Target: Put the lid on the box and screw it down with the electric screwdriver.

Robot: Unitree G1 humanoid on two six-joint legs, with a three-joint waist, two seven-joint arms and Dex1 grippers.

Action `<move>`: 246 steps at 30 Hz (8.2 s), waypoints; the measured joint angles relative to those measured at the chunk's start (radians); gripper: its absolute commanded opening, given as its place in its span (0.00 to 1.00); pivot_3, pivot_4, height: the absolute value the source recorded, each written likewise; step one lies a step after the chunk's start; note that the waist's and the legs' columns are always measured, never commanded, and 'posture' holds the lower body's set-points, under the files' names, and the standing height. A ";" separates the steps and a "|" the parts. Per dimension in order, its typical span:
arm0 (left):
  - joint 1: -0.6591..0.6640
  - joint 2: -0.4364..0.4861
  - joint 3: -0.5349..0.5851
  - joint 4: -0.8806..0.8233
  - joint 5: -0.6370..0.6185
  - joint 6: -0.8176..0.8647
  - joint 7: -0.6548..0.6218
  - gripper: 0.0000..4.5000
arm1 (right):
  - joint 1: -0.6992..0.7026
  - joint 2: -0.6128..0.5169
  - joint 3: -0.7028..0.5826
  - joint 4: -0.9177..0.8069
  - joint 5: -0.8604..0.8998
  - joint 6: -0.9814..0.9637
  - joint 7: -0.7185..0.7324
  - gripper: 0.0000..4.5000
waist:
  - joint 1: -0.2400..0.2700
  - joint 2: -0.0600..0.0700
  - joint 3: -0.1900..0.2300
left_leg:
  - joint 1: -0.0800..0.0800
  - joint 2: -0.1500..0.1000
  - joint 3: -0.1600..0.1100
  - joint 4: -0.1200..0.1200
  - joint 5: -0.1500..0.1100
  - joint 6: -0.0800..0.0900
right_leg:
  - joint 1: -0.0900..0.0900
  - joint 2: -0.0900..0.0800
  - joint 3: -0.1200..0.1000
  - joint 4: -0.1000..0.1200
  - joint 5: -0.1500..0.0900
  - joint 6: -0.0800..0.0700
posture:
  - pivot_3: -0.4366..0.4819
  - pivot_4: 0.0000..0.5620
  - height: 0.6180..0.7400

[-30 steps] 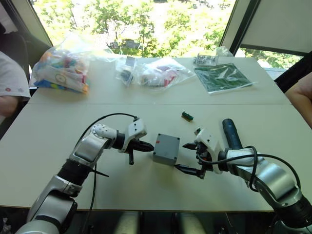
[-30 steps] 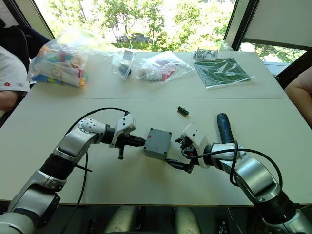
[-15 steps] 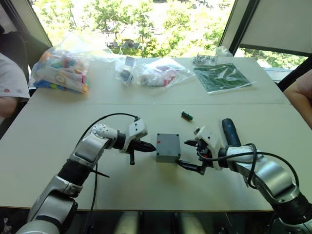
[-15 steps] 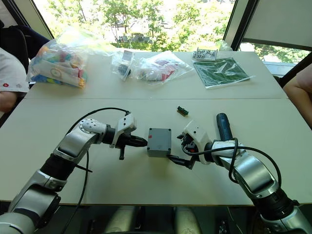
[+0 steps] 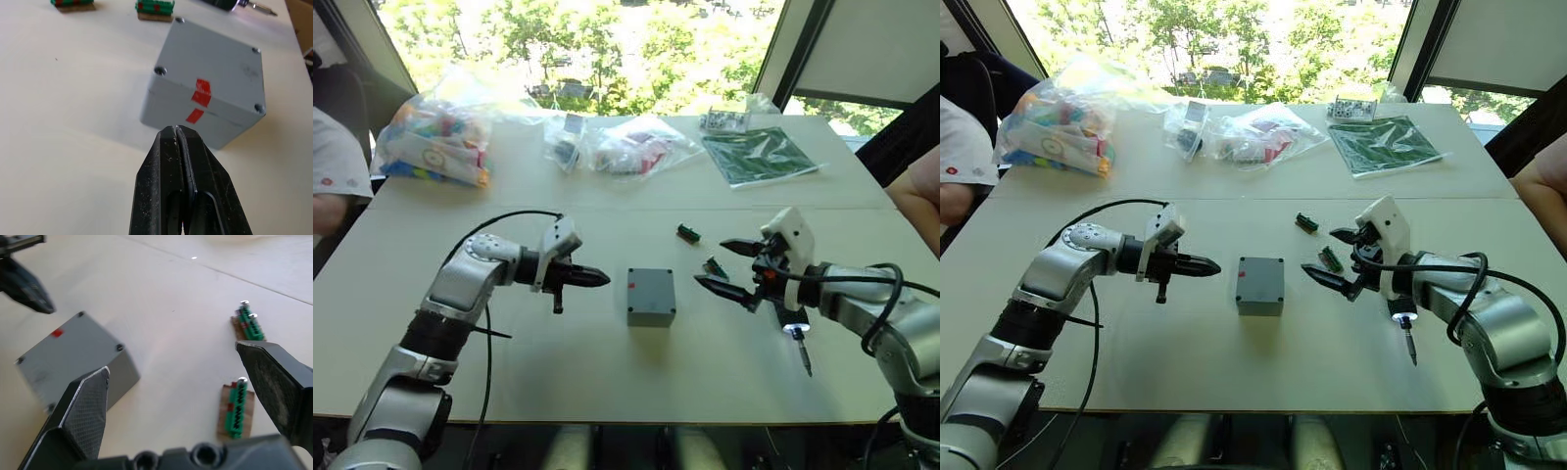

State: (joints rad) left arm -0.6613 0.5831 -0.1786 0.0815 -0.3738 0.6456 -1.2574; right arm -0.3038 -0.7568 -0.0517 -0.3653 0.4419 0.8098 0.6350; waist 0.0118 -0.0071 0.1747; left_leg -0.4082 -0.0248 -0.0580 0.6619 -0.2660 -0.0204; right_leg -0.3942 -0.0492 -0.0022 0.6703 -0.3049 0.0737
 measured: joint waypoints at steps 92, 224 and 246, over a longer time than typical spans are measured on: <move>0.063 0.041 -0.035 -0.144 -0.050 0.027 0.084 0.00 | -0.008 0.198 0.112 -0.077 0.008 -0.010 -0.010 0.01 | -0.023 0.000 0.000 | 0.000 0.001 0.000 0.000 0.000 0.000 | -0.001 0.000 0.001 0.001 0.000 0.000 | 0.48 0.27 1.00; 0.054 -0.013 -0.127 -0.138 0.049 -0.103 0.061 0.00 | -0.046 0.428 -0.052 -0.014 0.229 -0.184 -0.094 0.39 | -0.025 0.012 0.007 | -0.010 0.001 0.003 0.003 0.002 -0.003 | -0.015 0.002 0.004 0.012 0.001 0.000 | 0.48 0.27 1.00; 0.038 -0.021 -0.139 -0.122 0.068 -0.111 0.034 0.00 | 0.002 0.402 -0.004 -0.005 0.140 -0.306 -0.092 0.39 | -0.024 0.012 0.007 | -0.005 0.001 0.003 0.003 0.002 -0.003 | -0.011 0.002 0.004 0.011 0.001 0.000 | 0.48 0.27 1.00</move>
State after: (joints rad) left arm -0.6237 0.5619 -0.3179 -0.0408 -0.3060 0.5350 -1.2236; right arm -0.3022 -0.3548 -0.0556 -0.3707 0.5817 0.5033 0.5428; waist -0.0117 0.0045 0.1817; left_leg -0.4135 -0.0242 -0.0547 0.6651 -0.2639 -0.0234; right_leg -0.4048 -0.0467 0.0023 0.6814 -0.3038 0.0738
